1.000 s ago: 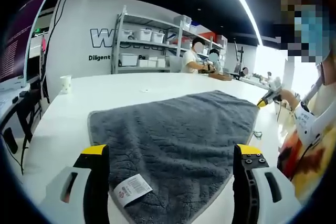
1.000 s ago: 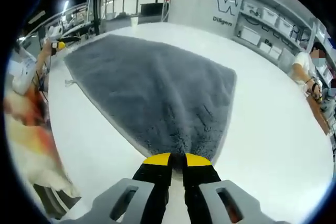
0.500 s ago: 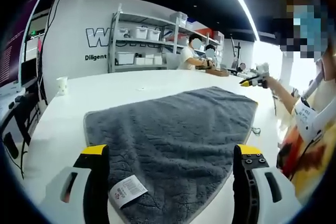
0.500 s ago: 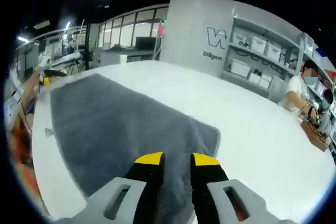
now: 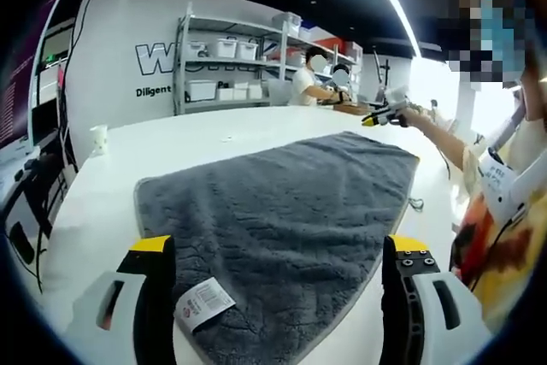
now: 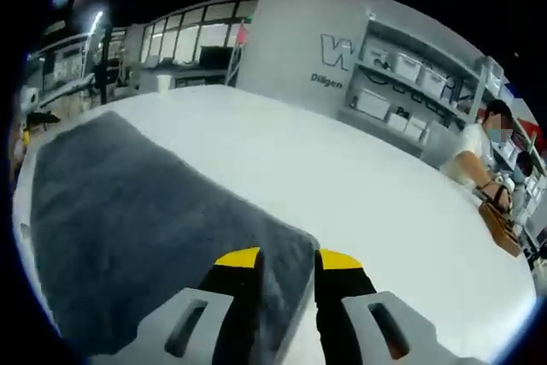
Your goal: Open the folded towel by lifting each exposed corner and separating the folded layers until the towel lies flat within the target outline without major curled edges
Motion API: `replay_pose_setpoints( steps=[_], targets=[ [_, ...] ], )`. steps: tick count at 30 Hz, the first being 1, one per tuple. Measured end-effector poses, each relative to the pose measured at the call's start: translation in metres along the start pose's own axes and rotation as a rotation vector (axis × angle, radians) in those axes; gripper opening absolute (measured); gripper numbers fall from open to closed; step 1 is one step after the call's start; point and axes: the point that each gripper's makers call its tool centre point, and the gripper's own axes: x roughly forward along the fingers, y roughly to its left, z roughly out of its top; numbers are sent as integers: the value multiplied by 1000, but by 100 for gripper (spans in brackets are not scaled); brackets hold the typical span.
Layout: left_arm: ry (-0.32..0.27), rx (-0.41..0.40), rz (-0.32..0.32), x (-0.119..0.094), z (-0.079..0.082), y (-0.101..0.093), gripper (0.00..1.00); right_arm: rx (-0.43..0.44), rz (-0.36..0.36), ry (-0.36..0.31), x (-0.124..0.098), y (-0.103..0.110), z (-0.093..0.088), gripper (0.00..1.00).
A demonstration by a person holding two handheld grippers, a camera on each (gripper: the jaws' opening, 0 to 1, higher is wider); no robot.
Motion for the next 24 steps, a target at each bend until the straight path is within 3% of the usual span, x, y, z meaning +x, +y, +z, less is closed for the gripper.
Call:
replay_pose_setpoints(
  steps=[2, 3, 6, 14, 21, 24],
  targets=[
    [0, 0, 0, 0, 0, 0, 99, 0, 0, 0, 0, 0, 0, 18],
    [3, -1, 5, -1, 0, 2, 99, 54, -21, 15, 20, -17, -7, 17],
    [4, 2, 6, -2, 0, 2, 99, 77, -21, 34, 39, -25, -17, 16],
    [14, 0, 16, -2, -2, 5, 99, 84, -51, 95, 61, -46, -31, 15],
    [28, -5, 28, -4, -5, 8, 98, 145, -1, 75, 64, -31, -34, 1],
    [32, -6, 34, -5, -5, 9, 98, 159, 5, 80, 66, -31, -37, 0]
  ],
)
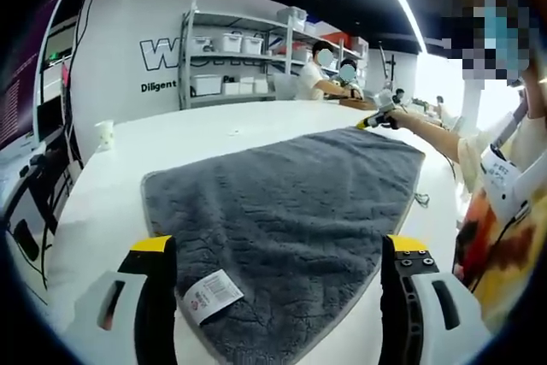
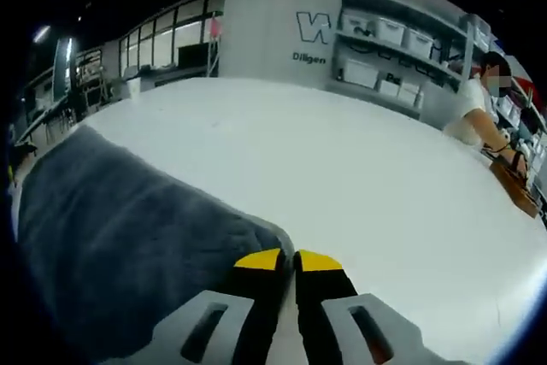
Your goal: Open the folded towel by lifting each exposed corner and separating the folded layers until the towel lies flat within the target outline without major curled edges
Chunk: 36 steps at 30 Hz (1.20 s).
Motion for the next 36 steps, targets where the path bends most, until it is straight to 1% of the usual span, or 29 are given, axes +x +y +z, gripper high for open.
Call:
replay_pose_setpoints(
  steps=[5, 8, 10, 13, 15, 21, 29, 34, 35, 36],
  targets=[
    [1, -1, 6, -2, 0, 2, 98, 6, -1, 4, 0, -1, -2, 0],
    [4, -3, 8, -1, -1, 3, 97, -8, -16, 3, 0, -2, -3, 0],
    [9, -2, 8, -1, -2, 3, 97, -39, -27, 4, 1, -3, -3, 0],
    [9, -3, 7, 0, -2, 3, 97, -106, -63, 17, 2, -9, -2, 0],
    [8, -4, 7, 0, -2, 3, 97, -124, -75, 21, 3, -11, -2, 0],
    [13, 2, 10, -1, -2, 3, 97, -123, -95, 12, 7, -19, 0, 0],
    [20, 6, 13, -1, -5, 2, 97, -138, -129, 13, 8, -25, 0, 0],
    [21, 6, 10, 0, -6, 0, 97, -155, -135, 27, 6, -23, 0, 0],
    [21, 7, 10, 1, -6, -1, 97, -155, -130, 26, 4, -23, 1, 1],
    [21, 7, 10, 1, -6, -1, 97, -155, -131, 24, 4, -24, 1, 5]
  ],
)
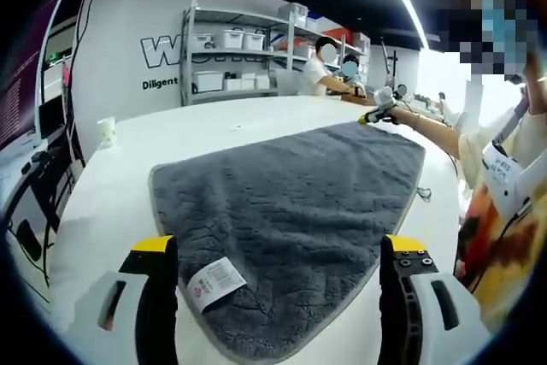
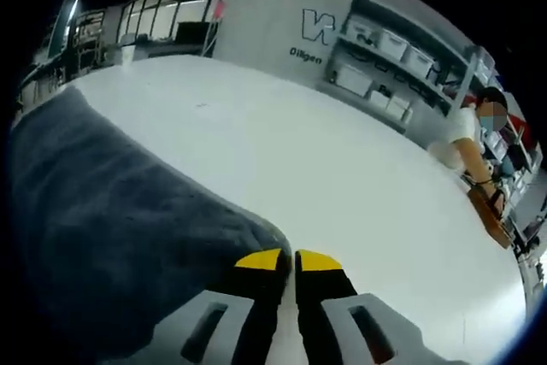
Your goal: Open the folded towel by lifting each exposed corner and separating the folded layers until the towel lies flat within the target outline without major curled edges
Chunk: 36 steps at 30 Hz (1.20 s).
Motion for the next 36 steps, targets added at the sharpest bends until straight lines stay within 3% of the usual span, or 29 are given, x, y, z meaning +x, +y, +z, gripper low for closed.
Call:
replay_pose_setpoints(
  steps=[8, 17, 21, 24, 27, 31, 34, 36],
  targets=[
    [-4, 3, 1, -3, 1, 1, 98, 59, -63, 13, -13, -24, -5, 33],
    [0, 2, 8, -4, 0, 4, 98, 44, -17, 25, -57, -10, -22, 54],
    [-4, 0, 6, -2, 1, 3, 98, 65, 14, 6, -86, 4, -28, 69],
    [-8, 7, 3, -2, 2, 1, 98, 84, 48, -30, -107, 16, -28, 71],
    [-8, 6, 3, -3, 3, 1, 99, 101, 81, -53, -124, 32, -27, 81],
    [1, 8, 14, -6, 2, 3, 99, 105, 131, -49, -144, 56, -32, 87],
    [2, 7, 24, -10, 1, 3, 99, 106, 161, -56, -154, 70, -32, 98],
    [7, 5, 31, -13, -2, 3, 99, 79, 192, -54, -163, 83, -35, 99]
  ],
)
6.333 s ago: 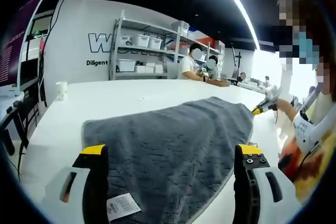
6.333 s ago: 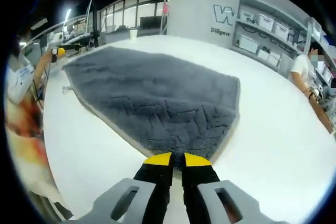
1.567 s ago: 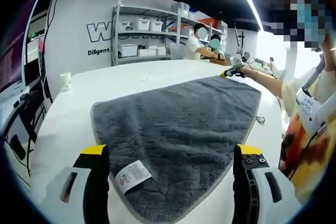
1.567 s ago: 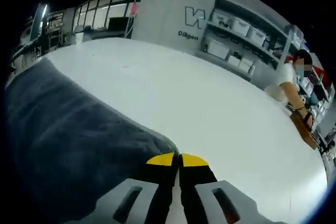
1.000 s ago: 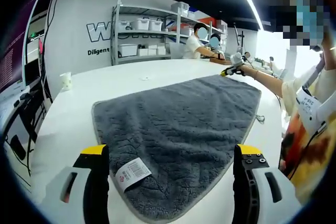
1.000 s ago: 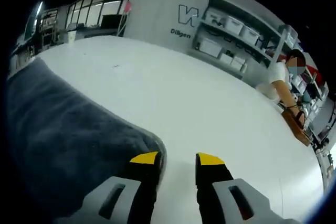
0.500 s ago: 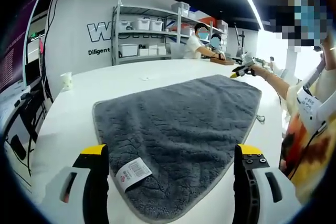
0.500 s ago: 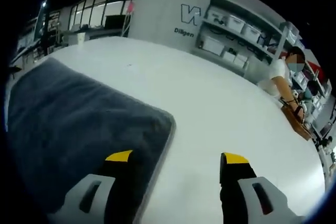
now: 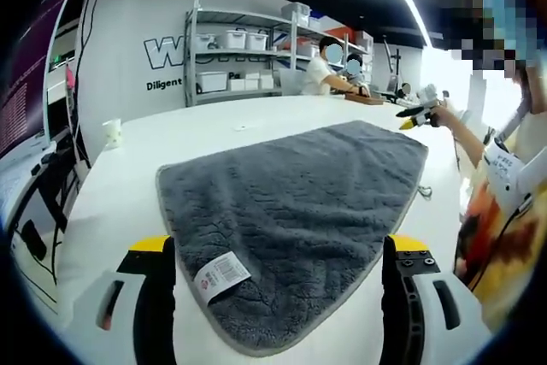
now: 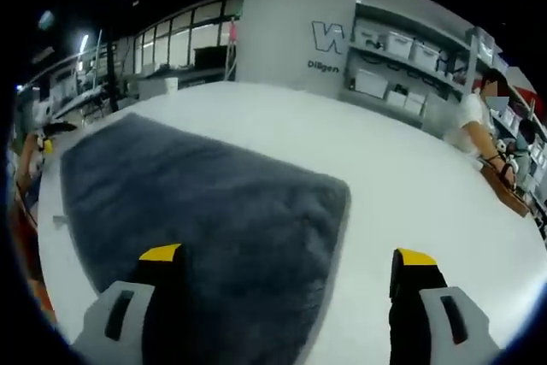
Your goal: Open the folded towel by lifting each exposed corner and separating the folded layers until the towel lies flat within the target outline without major curled edges
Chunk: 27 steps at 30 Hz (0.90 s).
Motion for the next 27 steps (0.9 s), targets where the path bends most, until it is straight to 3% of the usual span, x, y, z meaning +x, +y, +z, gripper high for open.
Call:
replay_pose_setpoints(
  steps=[4, 11, 19, 27],
  targets=[
    [6, 12, -1, -4, -4, -2, 99, -70, 8, 79, -9, 20, -16, 99],
    [5, -4, 15, -9, -11, -1, 100, -68, 29, 31, -31, 51, -9, 99],
    [24, -24, 34, -15, -23, 7, 100, -28, -18, -10, -51, 66, -11, 99],
    [18, -27, 39, -17, -23, 9, 100, -74, 13, 14, -54, 88, -12, 99]
  ],
)
